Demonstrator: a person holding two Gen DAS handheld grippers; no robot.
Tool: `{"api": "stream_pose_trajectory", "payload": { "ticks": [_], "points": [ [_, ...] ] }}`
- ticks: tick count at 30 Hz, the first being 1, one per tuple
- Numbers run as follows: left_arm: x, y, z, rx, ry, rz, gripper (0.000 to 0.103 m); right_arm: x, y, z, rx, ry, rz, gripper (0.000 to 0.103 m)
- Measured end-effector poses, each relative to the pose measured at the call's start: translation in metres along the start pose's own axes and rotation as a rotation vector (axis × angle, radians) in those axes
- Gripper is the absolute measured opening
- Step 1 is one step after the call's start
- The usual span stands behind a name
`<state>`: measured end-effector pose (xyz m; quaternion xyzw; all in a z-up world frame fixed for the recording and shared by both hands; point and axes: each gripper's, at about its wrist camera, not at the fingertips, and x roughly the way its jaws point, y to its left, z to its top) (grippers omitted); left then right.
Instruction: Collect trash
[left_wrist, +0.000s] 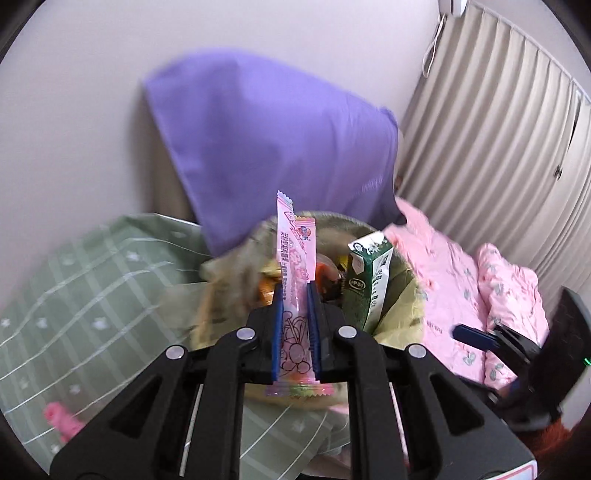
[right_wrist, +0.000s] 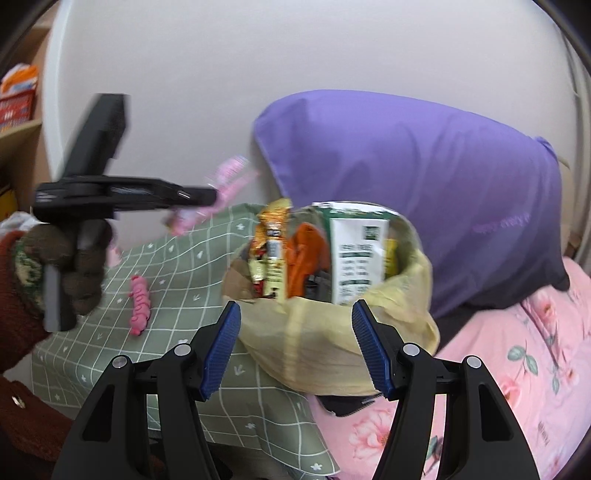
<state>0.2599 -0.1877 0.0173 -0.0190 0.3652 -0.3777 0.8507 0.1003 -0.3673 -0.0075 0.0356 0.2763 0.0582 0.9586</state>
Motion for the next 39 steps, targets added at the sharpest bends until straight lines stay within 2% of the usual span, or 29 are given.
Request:
{"api": "stream_pose_trajectory", "payload": {
  "ticks": [3,6,10,12,14,15,17,21,24,27,29,30,32,38,39],
  "points": [
    [0.048,-0.011,0.007,0.007,0.082,0.016,0.011,-0.001,-0.013,-0.004,0.025,-0.005,-0.022,0.059],
    [0.081,-0.017,0.009,0.011,0.141,0.04,0.011,0.006,-0.031,-0.011,0.069,0.03,-0.04,0.059],
    [0.101,-0.022,0.005,0.028,0.161,0.057,0.013,0.014,-0.047,-0.019,0.113,0.076,-0.042,0.059],
    [0.1,-0.023,0.005,0.023,0.156,0.033,0.019,0.015,-0.049,-0.022,0.126,0.079,-0.049,0.059],
    [0.093,-0.022,0.005,0.019,0.144,0.024,0.035,0.017,-0.048,-0.024,0.144,0.08,-0.045,0.059],
    [0.086,-0.022,0.003,0.017,0.131,0.02,0.039,0.017,-0.047,-0.025,0.149,0.077,-0.041,0.059],
    [0.07,-0.022,0.0,0.008,0.105,0.016,0.054,0.02,-0.041,-0.023,0.153,0.068,-0.018,0.059],
    [0.028,-0.019,-0.01,-0.026,0.055,0.035,0.067,0.023,-0.026,-0.014,0.137,0.049,-0.011,0.059],
    [-0.015,-0.014,-0.031,-0.054,-0.008,0.115,0.071,0.022,-0.014,-0.007,0.136,0.029,-0.011,0.059],
    [-0.061,-0.013,-0.058,-0.075,-0.055,0.235,0.072,0.017,0.006,-0.002,0.122,0.026,0.02,0.059],
    [-0.089,-0.013,-0.077,-0.089,-0.082,0.318,0.072,0.011,0.027,0.0,0.082,0.025,0.037,0.059],
    [-0.108,-0.014,-0.09,-0.1,-0.097,0.383,0.072,0.008,0.037,0.0,0.062,0.023,0.04,0.059],
    [-0.128,-0.017,-0.107,-0.122,-0.111,0.455,0.072,-0.002,0.059,-0.001,0.027,0.014,0.06,0.059],
    [-0.191,-0.046,-0.158,-0.162,-0.161,0.635,0.072,-0.037,0.104,-0.01,-0.018,-0.003,0.114,0.059],
    [-0.201,-0.056,-0.168,-0.159,-0.174,0.686,0.072,-0.042,0.109,-0.012,-0.024,-0.004,0.114,0.059]
  ]
}}
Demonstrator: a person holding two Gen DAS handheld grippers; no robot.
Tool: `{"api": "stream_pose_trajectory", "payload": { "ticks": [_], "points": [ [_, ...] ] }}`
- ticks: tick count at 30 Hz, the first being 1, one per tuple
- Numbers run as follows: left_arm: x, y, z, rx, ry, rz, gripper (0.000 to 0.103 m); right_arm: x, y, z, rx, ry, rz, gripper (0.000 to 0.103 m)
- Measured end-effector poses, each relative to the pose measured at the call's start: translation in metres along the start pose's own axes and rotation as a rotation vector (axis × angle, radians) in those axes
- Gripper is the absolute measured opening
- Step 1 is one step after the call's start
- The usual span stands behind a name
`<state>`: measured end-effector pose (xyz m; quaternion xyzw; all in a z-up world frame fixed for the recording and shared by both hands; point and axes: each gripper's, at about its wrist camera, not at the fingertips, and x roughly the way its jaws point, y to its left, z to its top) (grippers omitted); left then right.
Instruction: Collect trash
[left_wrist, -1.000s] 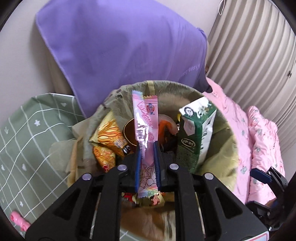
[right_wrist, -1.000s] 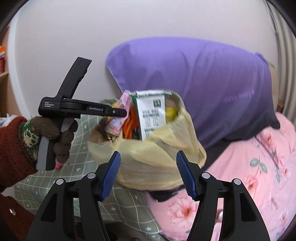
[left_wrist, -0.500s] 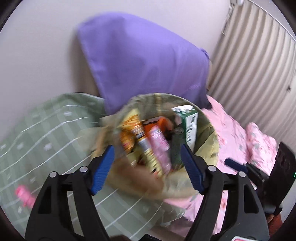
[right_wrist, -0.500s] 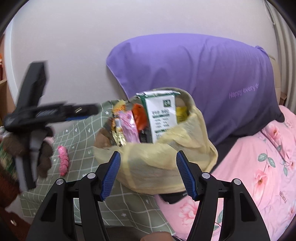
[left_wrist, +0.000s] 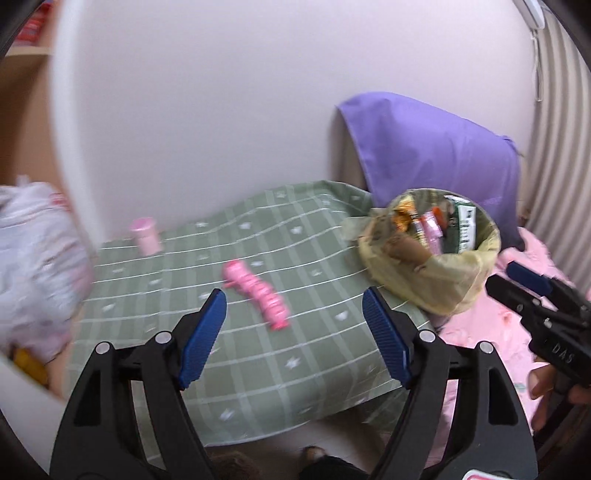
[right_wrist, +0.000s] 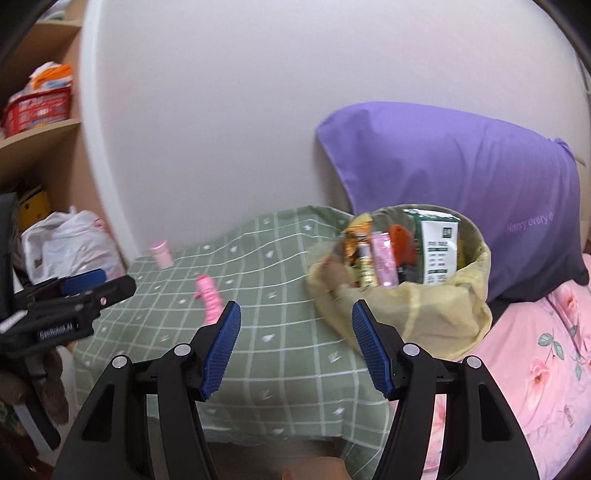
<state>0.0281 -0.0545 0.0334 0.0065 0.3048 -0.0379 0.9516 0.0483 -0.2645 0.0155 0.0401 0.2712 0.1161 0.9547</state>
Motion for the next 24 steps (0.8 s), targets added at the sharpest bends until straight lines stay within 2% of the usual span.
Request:
{"api": "stream_pose_trajectory", "payload": {
  "ticks": [3,8,16,24],
  "points": [
    [-0.026,0.005,-0.014,-0.023,-0.02,0.074,0.072,-0.018,0.018,-0.007,-0.031,-0.004,0.015,0.059],
    [-0.065,0.014,-0.034,-0.06,-0.053,0.097,0.072,-0.038,0.037,-0.02,-0.074,-0.017,0.014,0.059],
    [-0.089,0.019,-0.047,-0.081,-0.079,0.092,0.072,-0.055,0.061,-0.032,-0.128,-0.025,0.035,0.059],
    [-0.095,0.023,-0.051,-0.082,-0.086,0.084,0.072,-0.065,0.064,-0.034,-0.123,-0.042,0.026,0.059]
  ]
}}
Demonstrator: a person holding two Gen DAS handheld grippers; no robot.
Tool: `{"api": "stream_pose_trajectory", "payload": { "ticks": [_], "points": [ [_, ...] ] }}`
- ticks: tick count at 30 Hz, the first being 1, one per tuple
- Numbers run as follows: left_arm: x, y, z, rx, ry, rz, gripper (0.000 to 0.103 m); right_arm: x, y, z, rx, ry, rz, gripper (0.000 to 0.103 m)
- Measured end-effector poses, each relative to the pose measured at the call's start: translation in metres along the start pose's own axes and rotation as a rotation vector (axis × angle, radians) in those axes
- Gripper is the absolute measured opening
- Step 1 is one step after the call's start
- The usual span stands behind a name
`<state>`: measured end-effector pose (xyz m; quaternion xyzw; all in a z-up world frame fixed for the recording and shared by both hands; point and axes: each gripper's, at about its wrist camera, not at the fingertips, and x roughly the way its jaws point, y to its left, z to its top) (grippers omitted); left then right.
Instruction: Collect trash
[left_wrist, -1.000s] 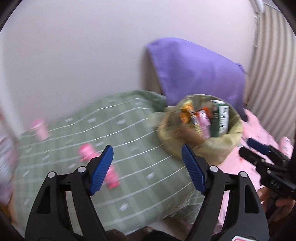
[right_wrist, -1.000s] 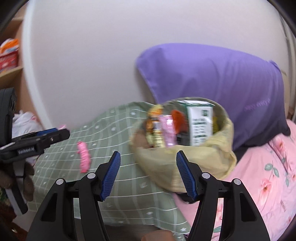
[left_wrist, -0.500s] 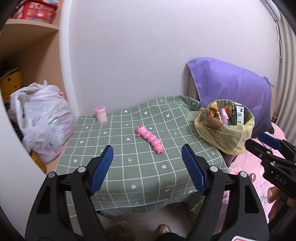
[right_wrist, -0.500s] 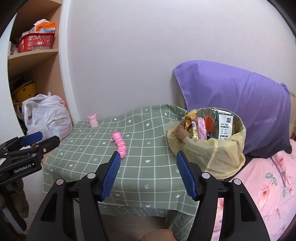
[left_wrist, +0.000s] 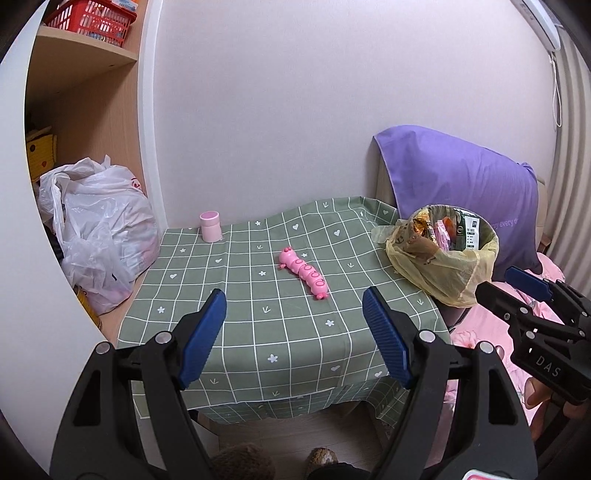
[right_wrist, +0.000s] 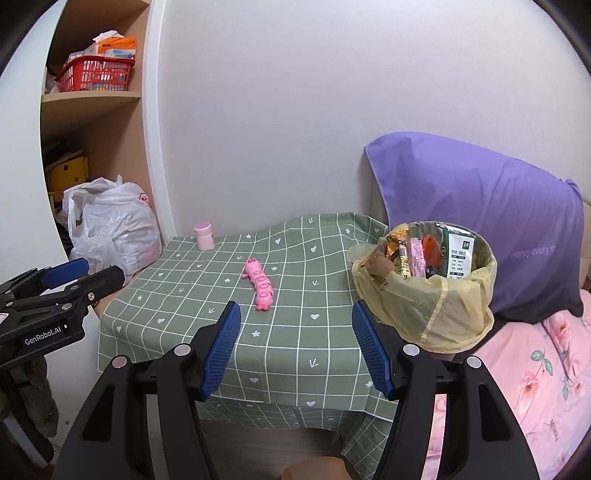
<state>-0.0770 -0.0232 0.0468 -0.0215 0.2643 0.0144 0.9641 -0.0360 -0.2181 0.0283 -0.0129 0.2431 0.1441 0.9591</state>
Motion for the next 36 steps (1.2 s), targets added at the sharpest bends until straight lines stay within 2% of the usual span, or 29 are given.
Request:
{"api": "stream_pose_trajectory", "payload": {
  "ticks": [36],
  "points": [
    [-0.014,-0.017,-0.009,0.034,-0.006,-0.029,0.072,-0.023,-0.006,-0.01,0.02,-0.016,-0.033,0.059]
  ]
}}
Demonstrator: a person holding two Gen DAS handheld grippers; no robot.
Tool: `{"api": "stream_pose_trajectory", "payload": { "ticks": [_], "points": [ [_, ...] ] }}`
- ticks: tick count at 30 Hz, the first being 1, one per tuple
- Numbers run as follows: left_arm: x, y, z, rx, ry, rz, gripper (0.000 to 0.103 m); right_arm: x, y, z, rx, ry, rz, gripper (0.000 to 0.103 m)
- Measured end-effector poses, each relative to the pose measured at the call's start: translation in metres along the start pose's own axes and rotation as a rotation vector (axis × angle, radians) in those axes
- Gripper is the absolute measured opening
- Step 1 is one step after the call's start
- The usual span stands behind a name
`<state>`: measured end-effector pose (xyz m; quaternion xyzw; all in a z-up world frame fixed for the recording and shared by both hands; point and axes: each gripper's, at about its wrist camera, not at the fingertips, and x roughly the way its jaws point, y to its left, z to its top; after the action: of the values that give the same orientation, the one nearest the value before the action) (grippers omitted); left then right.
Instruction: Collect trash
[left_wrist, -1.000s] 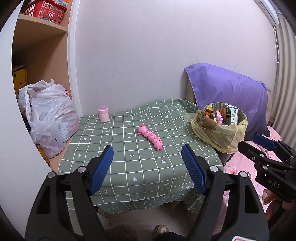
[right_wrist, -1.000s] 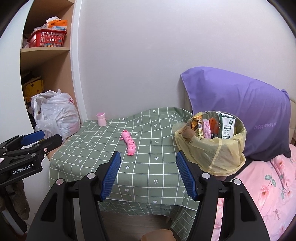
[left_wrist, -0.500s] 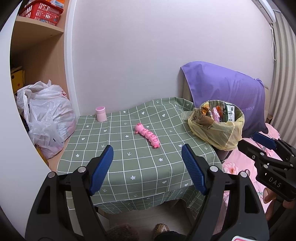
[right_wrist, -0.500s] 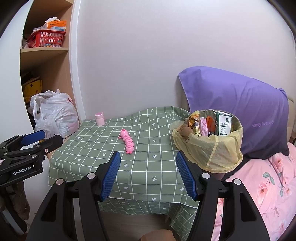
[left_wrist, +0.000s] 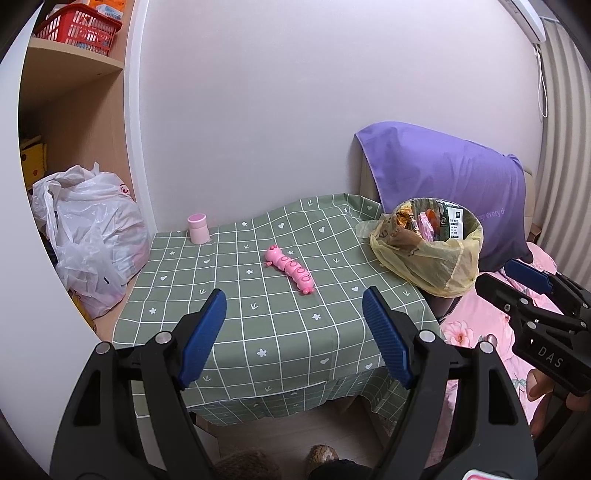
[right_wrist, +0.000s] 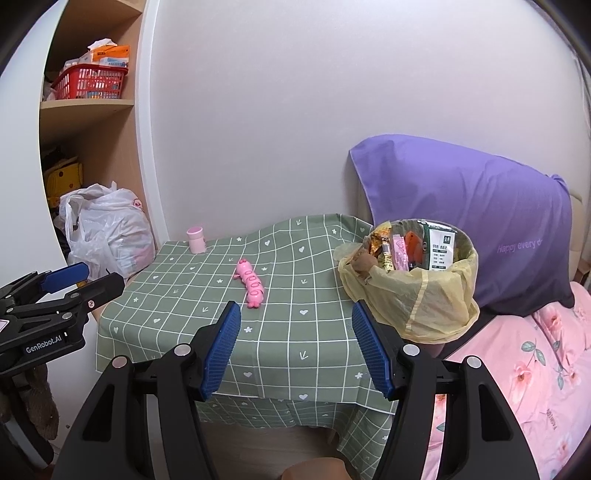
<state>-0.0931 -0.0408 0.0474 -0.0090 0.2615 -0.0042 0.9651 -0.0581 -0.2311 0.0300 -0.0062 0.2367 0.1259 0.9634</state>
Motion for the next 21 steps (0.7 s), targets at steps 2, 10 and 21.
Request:
{"api": "stream_pose_trajectory", "payload": {
  "ticks": [2,10,21],
  "points": [
    [-0.0001,0.0001,0.0001,0.0,0.001,0.001,0.072,-0.0002,0.0,0.0001,-0.002,-0.001,0.0,0.059],
    [0.0002,0.0001,0.0007,-0.002,0.0,0.002,0.072,0.0,0.0019,0.0001,-0.004,0.002,-0.002,0.059],
    [0.0048,0.0,0.0031,-0.013,0.006,0.015,0.072,0.0051,0.0018,0.0027,-0.011,0.01,-0.003,0.059]
  ]
}}
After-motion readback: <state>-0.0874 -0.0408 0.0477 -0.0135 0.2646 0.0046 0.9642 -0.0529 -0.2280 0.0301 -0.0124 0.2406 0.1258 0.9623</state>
